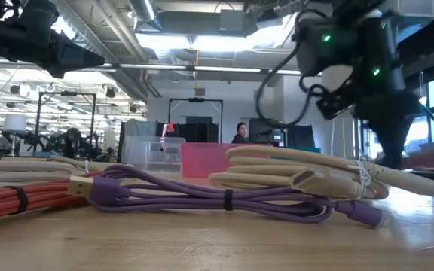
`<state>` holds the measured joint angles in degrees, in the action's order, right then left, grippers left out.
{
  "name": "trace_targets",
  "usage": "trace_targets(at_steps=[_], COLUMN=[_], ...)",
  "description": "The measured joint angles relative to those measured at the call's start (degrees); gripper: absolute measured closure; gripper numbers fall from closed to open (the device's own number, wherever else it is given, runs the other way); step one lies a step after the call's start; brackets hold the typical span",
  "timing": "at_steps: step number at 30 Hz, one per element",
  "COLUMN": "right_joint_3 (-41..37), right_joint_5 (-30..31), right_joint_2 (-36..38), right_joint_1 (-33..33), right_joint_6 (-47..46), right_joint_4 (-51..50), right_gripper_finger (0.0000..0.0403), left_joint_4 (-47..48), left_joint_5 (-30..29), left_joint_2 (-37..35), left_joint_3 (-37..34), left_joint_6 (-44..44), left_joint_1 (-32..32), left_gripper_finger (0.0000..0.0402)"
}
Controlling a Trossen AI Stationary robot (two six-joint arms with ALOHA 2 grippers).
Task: Pick & Place USB Port
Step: Put the pink USB cable into the blue bin
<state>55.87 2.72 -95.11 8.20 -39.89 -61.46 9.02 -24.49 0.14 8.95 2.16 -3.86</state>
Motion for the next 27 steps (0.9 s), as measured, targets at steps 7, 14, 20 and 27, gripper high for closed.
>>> trace_targets(at_steps=[7, 14, 20, 27], right_joint_3=[10.52, 19.9, 26.63, 34.77], right_joint_5=[9.59, 21.15, 25.8, 24.24], right_joint_2=[0.09, 0.15, 0.2, 0.2], right_joint_1=[4.7, 4.01, -2.91, -11.34], right_joint_6=[-4.75, 1.84, 15.74, 30.72], right_joint_4=[-15.76, -17.12, -9.62, -0.17], right_gripper_finger=[0.039, 0.039, 0.039, 0.039], left_joint_4=[0.01, 0.0, -0.13, -0.2], left_joint_5=[-2.16, -2.9, -2.96, -2.95], left_joint_2=[0.0, 0.0, 0.0, 0.0], left_joint_3=[0.0, 0.0, 0.0, 0.0], left_joint_6=[0.08, -4.13, -7.39, -7.39], left_joint_1=[0.0, 0.0, 0.01, 0.0], left_gripper_finger=[0.037, 0.037, 0.037, 0.037])
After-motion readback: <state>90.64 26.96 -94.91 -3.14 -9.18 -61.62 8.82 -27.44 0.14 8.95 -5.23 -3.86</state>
